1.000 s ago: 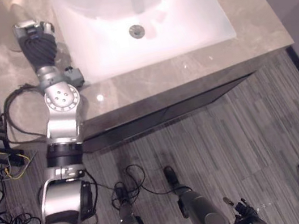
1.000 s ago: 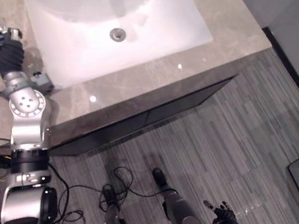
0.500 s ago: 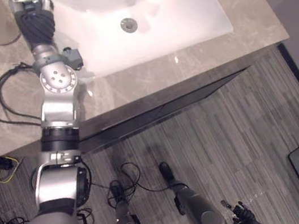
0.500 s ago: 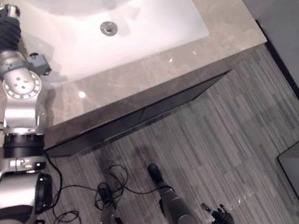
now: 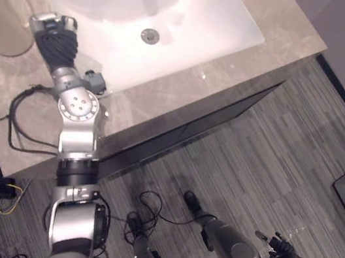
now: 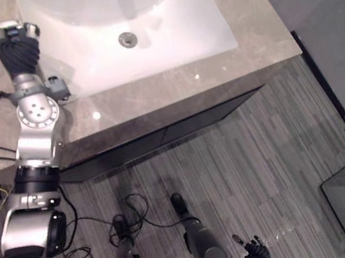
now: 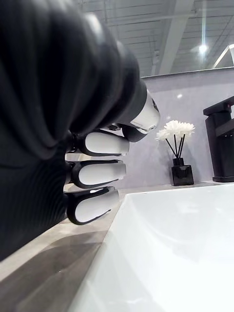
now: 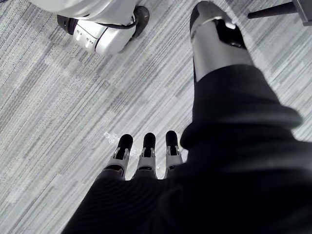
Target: Organize washtable
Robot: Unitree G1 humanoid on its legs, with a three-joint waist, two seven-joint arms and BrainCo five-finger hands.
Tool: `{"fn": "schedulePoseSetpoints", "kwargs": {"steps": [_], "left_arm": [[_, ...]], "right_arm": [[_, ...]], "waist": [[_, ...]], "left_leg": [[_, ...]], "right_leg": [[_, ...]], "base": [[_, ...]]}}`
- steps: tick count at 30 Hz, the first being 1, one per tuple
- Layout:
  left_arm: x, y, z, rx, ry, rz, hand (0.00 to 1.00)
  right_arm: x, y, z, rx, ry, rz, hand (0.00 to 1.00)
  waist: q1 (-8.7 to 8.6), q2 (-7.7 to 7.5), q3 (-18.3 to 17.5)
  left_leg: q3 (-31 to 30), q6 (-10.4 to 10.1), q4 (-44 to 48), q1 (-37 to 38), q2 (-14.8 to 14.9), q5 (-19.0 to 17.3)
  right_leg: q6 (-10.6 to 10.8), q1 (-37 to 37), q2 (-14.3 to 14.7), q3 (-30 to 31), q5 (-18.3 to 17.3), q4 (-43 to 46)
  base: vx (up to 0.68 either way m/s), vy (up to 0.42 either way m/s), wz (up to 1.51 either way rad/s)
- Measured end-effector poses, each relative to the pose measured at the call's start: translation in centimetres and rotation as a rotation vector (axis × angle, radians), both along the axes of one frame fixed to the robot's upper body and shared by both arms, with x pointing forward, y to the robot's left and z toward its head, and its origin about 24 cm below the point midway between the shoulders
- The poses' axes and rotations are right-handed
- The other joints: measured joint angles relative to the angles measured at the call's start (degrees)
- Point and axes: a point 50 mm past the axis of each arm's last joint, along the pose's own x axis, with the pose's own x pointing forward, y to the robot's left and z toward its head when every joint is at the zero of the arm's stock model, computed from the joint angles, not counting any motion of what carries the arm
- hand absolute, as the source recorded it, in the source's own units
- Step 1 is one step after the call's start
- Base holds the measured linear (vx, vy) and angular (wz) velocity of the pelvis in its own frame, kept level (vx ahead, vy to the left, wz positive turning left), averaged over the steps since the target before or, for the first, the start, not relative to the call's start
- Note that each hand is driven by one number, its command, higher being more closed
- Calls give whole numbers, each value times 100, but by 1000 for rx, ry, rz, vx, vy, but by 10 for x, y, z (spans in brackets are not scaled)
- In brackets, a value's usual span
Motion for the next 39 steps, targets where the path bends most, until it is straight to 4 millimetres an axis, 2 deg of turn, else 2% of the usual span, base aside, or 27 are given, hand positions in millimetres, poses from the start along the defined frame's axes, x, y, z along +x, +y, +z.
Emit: {"fn": "schedulePoseSetpoints", "kwargs": {"steps": [4, 8, 10, 15, 18, 21, 24, 26, 27, 30, 31, 32, 33, 34, 36, 39], "left_arm": [[-1, -1, -23, 13, 67, -23, 100], [-1, 1, -27, 27, 84, -25, 100], [-4, 4, -36, 43, 102, -15, 100], [-8, 11, -58, 40, 165, 5, 100], [-8, 11, -59, 39, 167, 7, 100], [-14, 12, -58, 29, 150, 7, 100], [-19, 5, -53, 18, 110, -22, 100], [-20, -1, -52, 1, 99, -40, 100], [-21, -5, -54, -18, 99, -52, 100], [-25, -6, -59, -28, 103, -57, 100], [-26, -7, -61, -39, 107, -59, 100], [-26, -8, -61, -47, 108, -60, 100], [-26, -7, -64, -78, 111, -54, 100], [-27, -6, -69, -99, 128, -42, 100], [-27, -6, -70, -100, 132, -41, 100], [-28, -4, -67, -101, 122, -33, 100]], "right_arm": [[-1, -5, 0, -3, -4, -43, 0], [-1, -6, 0, -2, -3, -52, 0], [-2, -10, 1, -5, -2, -76, 0], [-7, -9, -1, 7, 21, -84, 0], [-9, -7, -2, 15, 23, -93, 0], [-18, -4, -4, 22, 45, -98, 0], [-36, -4, -6, 23, 84, -110, 0], [-44, -1, -8, 29, 104, -104, 0], [-49, -2, -8, 27, 114, -109, 0], [-51, -3, -8, 29, 117, -118, 0], [-52, -2, -8, 31, 120, -116, 0], [-54, -1, -9, 35, 124, -117, 0], [-55, -2, -8, 29, 125, -116, 0], [-52, -9, -7, 10, 115, -111, 0], [-55, -9, -8, 11, 128, -112, 0], [-59, -8, -8, 14, 140, -114, 0]], "waist": [[10, 7, -17], [65, 19, -24], [57, 106, -79], [110, 241, -185], [189, 240, -198], [185, 253, -533], [207, 280, -895], [305, 330, -997], [329, 387, -1073], [334, 496, -1183], [330, 414, -1266], [329, 316, -1331], [340, 206, -1481], [374, 370, -1475], [341, 477, -1490], [340, 516, -1487]], "left_leg": [[-33, 3, 3, 198, -71, -3], [-33, 24, 3, 196, -136, -14], [-21, 47, 3, 208, -194, -28], [42, 64, 2, 355, -229, -42], [68, 80, 1, 449, -220, -55], [101, 124, -2, 433, -178, -144], [114, 112, -3, 456, -133, -201], [120, 137, -4, 514, -13, -263], [124, 139, -4, 544, 140, -271], [167, 135, -4, 479, 440, -276], [235, 42, -4, 428, 508, -344], [332, 30, 160, 347, 409, -323], [583, 47, 881, 14, 308, -486], [658, 22, 541, 149, 318, -447], [679, 23, -7, 417, 270, -225], [685, 13, -7, 448, 274, -124]], "right_leg": [[-10, 262, -77, -159, -67, 14], [3, 264, -144, -180, -85, 32], [61, 273, -202, -175, -130, 42], [42, 388, -241, -147, -152, 66], [53, 480, -239, -147, -160, 66], [56, 458, -235, -122, -162, 55], [31, 466, -239, -140, -142, 78], [-88, 461, -119, -174, -49, 170], [-199, 454, 25, -241, 56, 229], [-289, 344, 287, -385, 159, 368], [-300, 325, 325, -466, 166, 338], [-336, 298, 239, -451, 125, 256], [-368, 266, 82, -411, -96, 38], [-323, 252, 75, -543, -92, 9], [-301, 273, 83, -570, -110, 22], [-262, 277, 97, -530, -108, 55]], "base": [[54, 45, 18], [3, 53, 7], [13, 63, 1], [45, 40, -3], [28, 14, -1], [53, 18, -4], [53, 11, -5], [12, -14, -11], [-16, -48, -7], [-27, -71, 5], [-30, -74, 15], [-9, -9, 20], [-10, -31, 4], [-25, -35, -4], [-42, -50, 6], [-38, -21, -5]]}}
